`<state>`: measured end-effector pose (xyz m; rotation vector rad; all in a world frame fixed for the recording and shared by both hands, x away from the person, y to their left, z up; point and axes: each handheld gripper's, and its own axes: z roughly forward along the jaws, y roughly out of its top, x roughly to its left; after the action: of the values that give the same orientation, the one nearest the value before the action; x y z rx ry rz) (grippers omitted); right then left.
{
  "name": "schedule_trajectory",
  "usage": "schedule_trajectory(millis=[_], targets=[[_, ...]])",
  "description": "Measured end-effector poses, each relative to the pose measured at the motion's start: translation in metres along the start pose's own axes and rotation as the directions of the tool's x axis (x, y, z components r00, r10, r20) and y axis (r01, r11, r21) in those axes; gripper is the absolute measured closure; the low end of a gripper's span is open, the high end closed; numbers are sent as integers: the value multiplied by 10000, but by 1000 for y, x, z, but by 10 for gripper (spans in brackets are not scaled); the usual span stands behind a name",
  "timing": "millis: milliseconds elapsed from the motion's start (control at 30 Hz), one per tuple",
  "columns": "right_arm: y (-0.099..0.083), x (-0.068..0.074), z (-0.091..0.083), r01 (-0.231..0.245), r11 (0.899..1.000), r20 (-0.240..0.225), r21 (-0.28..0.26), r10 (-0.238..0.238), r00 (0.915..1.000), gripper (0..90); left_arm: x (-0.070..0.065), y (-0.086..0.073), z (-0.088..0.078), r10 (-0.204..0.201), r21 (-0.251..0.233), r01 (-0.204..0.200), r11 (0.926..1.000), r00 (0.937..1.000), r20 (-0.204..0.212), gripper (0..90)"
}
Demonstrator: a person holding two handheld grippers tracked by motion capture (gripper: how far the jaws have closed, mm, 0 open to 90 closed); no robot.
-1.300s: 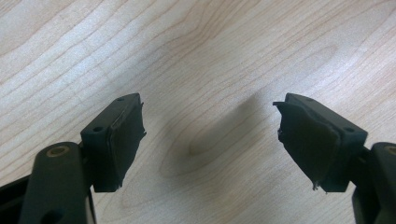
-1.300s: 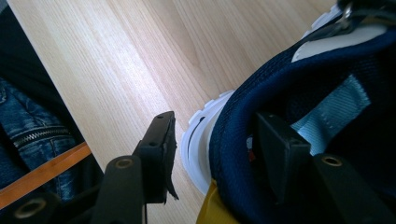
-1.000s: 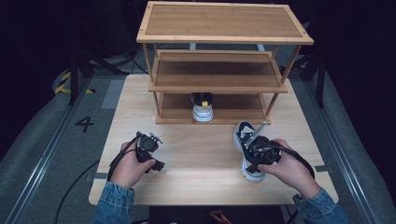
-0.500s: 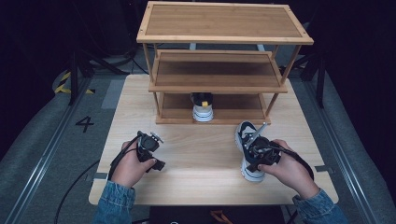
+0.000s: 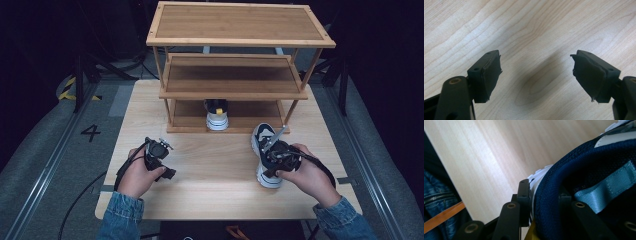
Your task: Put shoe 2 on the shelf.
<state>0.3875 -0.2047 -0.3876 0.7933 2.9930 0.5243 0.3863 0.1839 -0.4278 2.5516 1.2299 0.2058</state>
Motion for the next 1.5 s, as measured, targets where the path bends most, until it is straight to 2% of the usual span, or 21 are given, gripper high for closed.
schedule_trajectory(millis=[200,367,533,567,667,933,1200,1500], targets=[[20,-17,-2,203,9995,15,-246,-203,9998,730,8,-3,-4,-234,-220,235,9995,9997,46,210],[40,-31,5,295,9996,332,53,-297,9990,728,13,-5,-8,-367,-408,368,9985,9993,44,203],[59,-44,14,467,9987,381,178,-474,9981,728,16,-6,-11,-366,-461,373,9982,9992,170,204],[62,-46,15,515,9984,440,230,-524,9977,728,15,-7,-11,-463,-455,472,9978,9987,207,205],[74,-53,20,575,9975,479,406,-594,9971,727,17,-6,-12,-362,-476,373,9982,9991,234,203],[94,-66,29,840,9958,471,368,-857,9952,727,19,-7,-13,-417,-528,433,9977,9986,319,200],[108,-78,37,833,9962,492,234,-844,9952,726,19,-7,-14,-366,-580,388,9976,9986,377,201],[110,-86,38,952,9955,331,3,-951,9949,718,20,-8,-15,-425,-618,448,9971,9984,377,201]])
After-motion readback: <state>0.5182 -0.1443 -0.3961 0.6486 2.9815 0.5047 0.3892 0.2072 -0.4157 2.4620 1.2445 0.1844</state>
